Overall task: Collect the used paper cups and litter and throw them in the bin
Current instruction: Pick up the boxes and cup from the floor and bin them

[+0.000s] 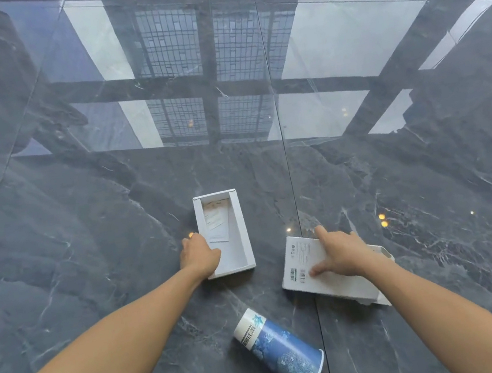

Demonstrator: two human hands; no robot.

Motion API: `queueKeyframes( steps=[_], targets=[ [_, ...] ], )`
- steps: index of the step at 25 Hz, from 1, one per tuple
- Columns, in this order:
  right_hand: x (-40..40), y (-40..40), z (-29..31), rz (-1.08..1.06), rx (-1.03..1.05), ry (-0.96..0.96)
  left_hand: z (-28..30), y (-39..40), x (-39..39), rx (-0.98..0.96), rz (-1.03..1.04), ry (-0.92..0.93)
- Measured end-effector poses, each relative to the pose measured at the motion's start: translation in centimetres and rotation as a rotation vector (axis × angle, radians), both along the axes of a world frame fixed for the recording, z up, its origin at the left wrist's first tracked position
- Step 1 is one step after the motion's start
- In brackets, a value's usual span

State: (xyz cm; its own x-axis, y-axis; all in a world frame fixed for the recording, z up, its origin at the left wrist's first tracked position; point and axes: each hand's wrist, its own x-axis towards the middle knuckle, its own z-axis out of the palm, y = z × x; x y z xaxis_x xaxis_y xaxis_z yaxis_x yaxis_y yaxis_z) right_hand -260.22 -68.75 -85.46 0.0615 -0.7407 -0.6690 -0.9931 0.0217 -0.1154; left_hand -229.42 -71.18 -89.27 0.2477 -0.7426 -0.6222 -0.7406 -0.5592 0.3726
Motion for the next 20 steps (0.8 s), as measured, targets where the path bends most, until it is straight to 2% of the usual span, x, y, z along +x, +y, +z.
queueKeyframes(
  steps=[2, 5, 7, 9, 11, 13, 18, 20],
  targets=[
    [-0.2, -0.3, 0.9, -0.177, -0.041, -0.136, 0.0, 0.1, -0.1, 0.015, 0.057, 0.051],
    [0.7, -1.6, 2.2, -0.609, -0.163, -0.396, 0.8, -0.3, -0.8, 0.024, 0.143, 0.220],
    [1.4, -3.1, 2.5, -0.896, -0.155, -0.583, 1.2, -0.8, -1.3, 0.037, 0.172, 0.349],
    [2.7, -4.4, 2.5, -1.068, -0.079, -0.745, 2.2, -1.1, -1.9, 0.041, 0.150, 0.463],
    [4.8, -4.6, 3.1, -1.128, -0.031, -0.875, 3.5, -0.9, -2.9, 0.072, 0.177, 0.635],
    [6.4, -4.3, 3.3, -1.131, -0.055, -0.873, 4.7, -0.9, -3.6, 0.083, 0.241, 0.779],
    [8.5, -3.3, 3.6, -1.095, -0.207, -0.786, 4.7, -1.2, -3.6, 0.071, 0.305, 0.945],
    [9.7, -2.9, 3.8, -1.078, -0.247, -0.827, 4.7, -1.2, -3.5, 0.065, 0.300, 0.994]
  ],
)
